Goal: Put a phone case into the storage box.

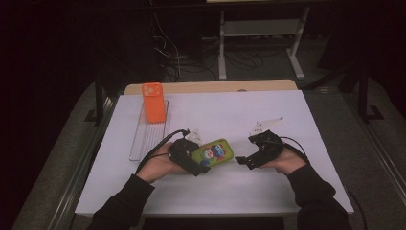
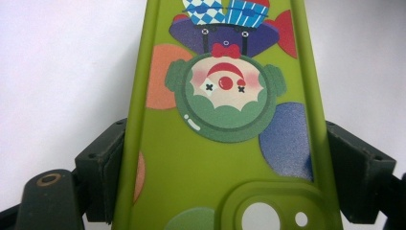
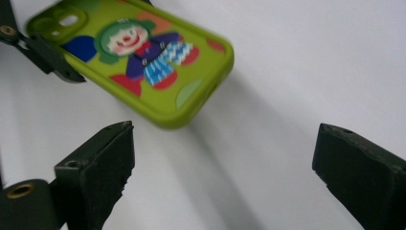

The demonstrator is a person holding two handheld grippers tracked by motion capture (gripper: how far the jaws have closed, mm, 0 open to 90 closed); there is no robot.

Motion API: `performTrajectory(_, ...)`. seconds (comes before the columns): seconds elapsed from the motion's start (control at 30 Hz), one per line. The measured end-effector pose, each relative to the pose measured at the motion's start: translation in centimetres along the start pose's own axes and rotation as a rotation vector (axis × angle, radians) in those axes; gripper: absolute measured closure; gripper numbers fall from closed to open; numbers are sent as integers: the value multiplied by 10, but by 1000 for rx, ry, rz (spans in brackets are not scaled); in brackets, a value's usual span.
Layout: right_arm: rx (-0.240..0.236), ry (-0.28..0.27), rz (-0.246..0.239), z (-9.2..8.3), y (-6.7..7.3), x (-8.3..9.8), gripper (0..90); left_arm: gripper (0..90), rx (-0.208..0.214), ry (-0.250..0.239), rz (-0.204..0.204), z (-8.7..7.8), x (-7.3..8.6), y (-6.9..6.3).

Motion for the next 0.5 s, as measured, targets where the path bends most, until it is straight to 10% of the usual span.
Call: performTrajectory(0.5, 119, -47, 124, 24, 28, 28, 52, 154, -30, -11, -48, 0, -1, 5)
Point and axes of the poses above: each handheld gripper's, and its own axes: z roughly forward along the jaws, x roughly out of its underside, y roughly to its left, the point moved 6 cm from there along z, roughly forward along the jaws, and after that the axes turned 9 degrees about -y, right-handed, at the moved point
